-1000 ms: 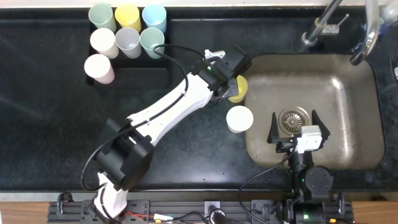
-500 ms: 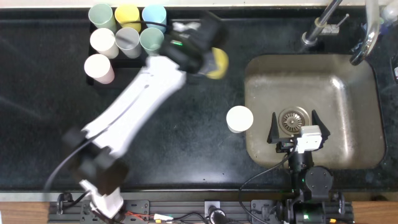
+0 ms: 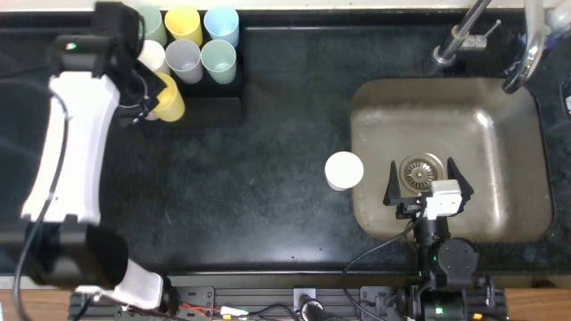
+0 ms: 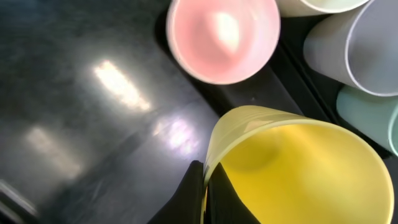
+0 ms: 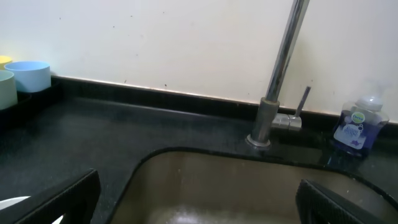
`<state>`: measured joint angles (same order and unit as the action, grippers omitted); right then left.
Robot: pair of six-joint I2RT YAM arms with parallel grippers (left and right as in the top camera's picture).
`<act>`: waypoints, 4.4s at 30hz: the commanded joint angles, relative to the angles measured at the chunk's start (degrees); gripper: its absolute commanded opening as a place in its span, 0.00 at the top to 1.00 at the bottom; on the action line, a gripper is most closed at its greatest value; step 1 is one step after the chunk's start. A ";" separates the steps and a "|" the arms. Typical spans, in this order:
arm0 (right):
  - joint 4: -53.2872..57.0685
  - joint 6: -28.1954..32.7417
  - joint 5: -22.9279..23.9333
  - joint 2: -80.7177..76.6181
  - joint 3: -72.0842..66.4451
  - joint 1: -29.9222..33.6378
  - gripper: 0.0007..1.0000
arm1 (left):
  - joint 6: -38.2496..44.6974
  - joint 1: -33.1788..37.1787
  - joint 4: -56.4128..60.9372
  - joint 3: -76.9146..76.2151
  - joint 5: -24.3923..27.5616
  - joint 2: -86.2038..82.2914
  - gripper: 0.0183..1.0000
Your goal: Store Cups
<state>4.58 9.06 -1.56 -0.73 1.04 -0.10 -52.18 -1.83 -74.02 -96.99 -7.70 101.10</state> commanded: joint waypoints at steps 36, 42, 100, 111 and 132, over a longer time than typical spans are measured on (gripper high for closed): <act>-0.24 0.15 -0.22 0.52 -0.79 0.07 0.00 | -0.57 -0.37 7.06 -0.20 1.60 9.62 0.98; -0.24 0.17 -0.22 0.52 -0.79 0.07 0.00 | -0.61 -0.37 7.15 -0.20 -0.02 9.68 0.98; -0.24 0.17 -0.22 0.52 -0.79 0.07 0.00 | 21.27 -14.95 13.94 6.97 -3.52 -38.71 0.00; -0.24 0.17 -0.22 0.52 -0.79 0.07 0.00 | 27.56 -5.29 60.52 58.77 5.22 -76.65 0.00; -0.24 0.15 -0.22 0.52 -0.79 0.07 0.00 | 32.89 -0.81 77.77 93.20 9.44 -100.94 0.00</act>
<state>4.60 9.08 -1.54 -0.73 1.04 -0.08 -20.71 -2.83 5.48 -4.10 -0.10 0.91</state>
